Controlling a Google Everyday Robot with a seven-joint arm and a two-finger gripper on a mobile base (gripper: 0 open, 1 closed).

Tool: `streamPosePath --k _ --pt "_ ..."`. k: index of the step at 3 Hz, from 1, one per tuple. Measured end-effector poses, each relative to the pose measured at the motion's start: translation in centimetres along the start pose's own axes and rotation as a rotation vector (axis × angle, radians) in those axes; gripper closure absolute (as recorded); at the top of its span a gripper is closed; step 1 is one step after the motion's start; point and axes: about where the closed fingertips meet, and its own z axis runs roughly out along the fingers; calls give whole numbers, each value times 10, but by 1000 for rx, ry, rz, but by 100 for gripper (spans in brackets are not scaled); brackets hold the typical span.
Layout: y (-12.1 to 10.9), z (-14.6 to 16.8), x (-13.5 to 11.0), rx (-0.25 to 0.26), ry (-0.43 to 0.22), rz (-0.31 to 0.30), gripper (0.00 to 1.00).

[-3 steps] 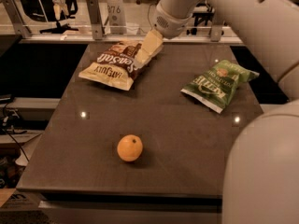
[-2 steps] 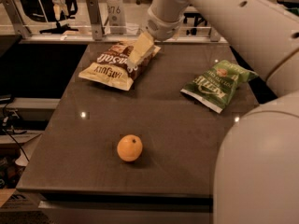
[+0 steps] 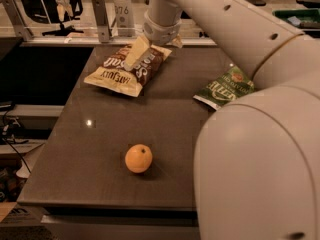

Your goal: Pick brown chip bag

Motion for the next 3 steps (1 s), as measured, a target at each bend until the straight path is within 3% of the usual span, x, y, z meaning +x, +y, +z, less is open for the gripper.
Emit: streamPosePath --k 1,3 --pt "13 2 -21 -56 -5 27 0" --pt "38 9 -51 -93 -9 64 0"
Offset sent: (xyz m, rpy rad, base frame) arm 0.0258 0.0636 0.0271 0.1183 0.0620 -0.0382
